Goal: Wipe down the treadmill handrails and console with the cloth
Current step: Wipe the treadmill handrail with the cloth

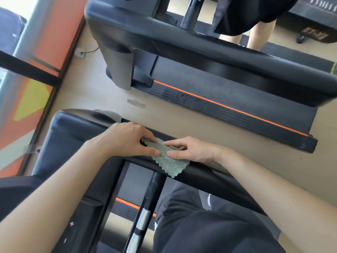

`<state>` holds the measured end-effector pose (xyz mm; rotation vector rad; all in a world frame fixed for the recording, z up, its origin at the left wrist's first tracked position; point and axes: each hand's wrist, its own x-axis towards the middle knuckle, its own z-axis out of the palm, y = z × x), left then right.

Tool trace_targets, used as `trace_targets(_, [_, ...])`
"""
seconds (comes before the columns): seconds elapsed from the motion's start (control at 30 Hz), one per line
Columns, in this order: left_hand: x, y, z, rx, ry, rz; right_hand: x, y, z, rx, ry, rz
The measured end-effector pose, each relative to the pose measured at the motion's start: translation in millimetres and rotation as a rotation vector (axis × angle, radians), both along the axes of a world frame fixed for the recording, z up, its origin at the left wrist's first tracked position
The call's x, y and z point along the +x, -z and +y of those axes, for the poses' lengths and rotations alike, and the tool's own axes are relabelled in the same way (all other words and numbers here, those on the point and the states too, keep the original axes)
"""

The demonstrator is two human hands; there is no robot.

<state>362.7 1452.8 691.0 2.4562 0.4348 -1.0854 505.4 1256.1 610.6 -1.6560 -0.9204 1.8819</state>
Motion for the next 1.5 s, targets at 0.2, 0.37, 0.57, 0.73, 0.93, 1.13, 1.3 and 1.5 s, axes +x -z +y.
trace_targets(0.2, [-29,-14,47,0.050,-0.112,0.001,-28,-2,58,0.064,0.003,-0.007])
trace_targets(0.37, [-52,-23,83,0.083,-0.217,-0.043,-51,-11,103,0.103,-0.001,-0.037])
trace_targets(0.57, [-75,-31,122,0.140,-0.327,-0.023,-68,-28,152,0.165,-0.064,-0.081])
trace_targets(0.73, [-97,-45,142,0.177,-0.448,-0.074,-91,-36,185,0.209,-0.110,-0.171])
trace_targets(0.93, [-132,-36,132,0.167,-0.590,-0.262,-107,-41,204,0.279,-0.195,-0.356])
trace_targets(1.13, [-157,-29,109,0.206,-0.673,-0.404,-129,-45,201,0.386,-0.296,-0.667])
trace_targets(1.3, [-149,-25,66,0.307,-0.578,-0.414,-111,-48,164,0.427,-0.328,-0.720])
trace_targets(1.5, [-116,-19,-20,0.319,-0.523,-0.447,-76,-50,72,0.409,-0.331,-0.696])
